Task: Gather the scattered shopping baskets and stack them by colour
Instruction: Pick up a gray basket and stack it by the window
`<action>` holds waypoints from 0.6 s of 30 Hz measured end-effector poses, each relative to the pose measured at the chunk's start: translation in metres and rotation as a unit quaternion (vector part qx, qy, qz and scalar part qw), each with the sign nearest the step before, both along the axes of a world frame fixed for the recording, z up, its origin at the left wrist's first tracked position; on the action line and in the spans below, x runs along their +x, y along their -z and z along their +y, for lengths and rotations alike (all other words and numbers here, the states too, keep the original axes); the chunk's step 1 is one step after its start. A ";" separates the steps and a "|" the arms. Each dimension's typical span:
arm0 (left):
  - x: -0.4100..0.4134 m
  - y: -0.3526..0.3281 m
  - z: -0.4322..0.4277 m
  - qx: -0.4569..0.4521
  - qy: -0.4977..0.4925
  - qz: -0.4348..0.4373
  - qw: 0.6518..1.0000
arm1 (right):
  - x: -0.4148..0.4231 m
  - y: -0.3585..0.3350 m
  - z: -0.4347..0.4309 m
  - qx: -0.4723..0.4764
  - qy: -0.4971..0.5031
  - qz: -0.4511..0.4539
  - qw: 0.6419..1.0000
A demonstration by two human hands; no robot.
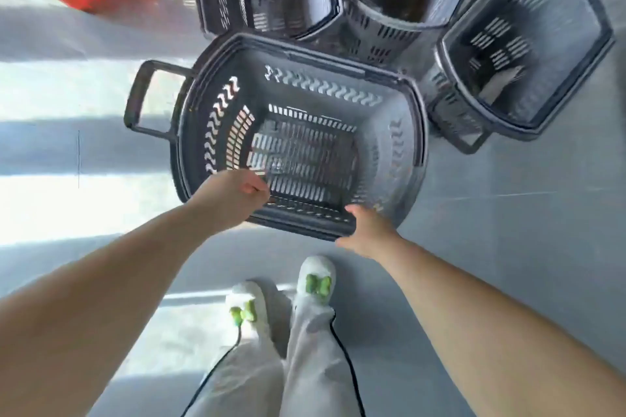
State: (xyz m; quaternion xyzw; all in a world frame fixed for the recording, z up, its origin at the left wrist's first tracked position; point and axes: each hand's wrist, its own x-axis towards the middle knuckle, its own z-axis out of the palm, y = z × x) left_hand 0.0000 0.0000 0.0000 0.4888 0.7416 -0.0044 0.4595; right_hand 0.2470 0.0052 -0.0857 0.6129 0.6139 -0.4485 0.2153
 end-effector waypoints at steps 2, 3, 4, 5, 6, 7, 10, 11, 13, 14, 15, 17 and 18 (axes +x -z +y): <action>-0.002 0.022 -0.011 -0.021 -0.024 -0.001 0.999 | -0.005 0.020 -0.007 0.002 -0.082 -0.041 0.996; -0.002 0.033 -0.019 -0.037 -0.036 -0.007 0.999 | -0.005 0.027 -0.012 0.010 -0.116 -0.059 0.991; -0.003 0.042 -0.028 -0.064 -0.056 -0.019 0.996 | -0.006 0.034 -0.017 0.028 -0.145 -0.078 0.986; -0.003 0.052 -0.037 -0.085 -0.080 -0.032 0.993 | -0.010 0.042 -0.022 0.054 -0.164 -0.087 0.981; -0.004 0.060 -0.044 -0.109 -0.105 -0.043 0.988 | -0.012 0.048 -0.026 0.084 -0.174 -0.097 0.976; -0.005 0.069 -0.050 -0.133 -0.139 -0.054 0.980 | -0.014 0.051 -0.028 0.108 -0.179 -0.107 0.972; -0.002 0.086 -0.063 -0.206 -0.230 -0.096 0.946 | -0.024 0.051 -0.033 0.128 -0.202 -0.120 0.964; -0.001 0.090 -0.067 -0.216 -0.254 -0.108 0.936 | -0.032 0.050 -0.038 0.120 -0.211 -0.111 0.964; -0.002 0.095 -0.076 -0.212 -0.303 -0.131 0.920 | -0.053 0.046 -0.053 0.103 -0.219 -0.086 0.966; -0.004 0.098 -0.082 -0.207 -0.328 -0.139 0.911 | -0.068 0.044 -0.062 0.101 -0.217 -0.074 0.968; -0.008 0.101 -0.088 -0.202 -0.348 -0.143 0.904 | -0.086 0.042 -0.071 0.101 -0.214 -0.063 0.970; -0.017 0.107 -0.099 -0.192 -0.385 -0.142 0.891 | -0.124 0.041 -0.086 0.093 -0.190 -0.036 0.977; -0.022 0.111 -0.105 -0.186 -0.409 -0.144 0.882 | -0.142 0.040 -0.092 0.083 -0.167 -0.019 0.982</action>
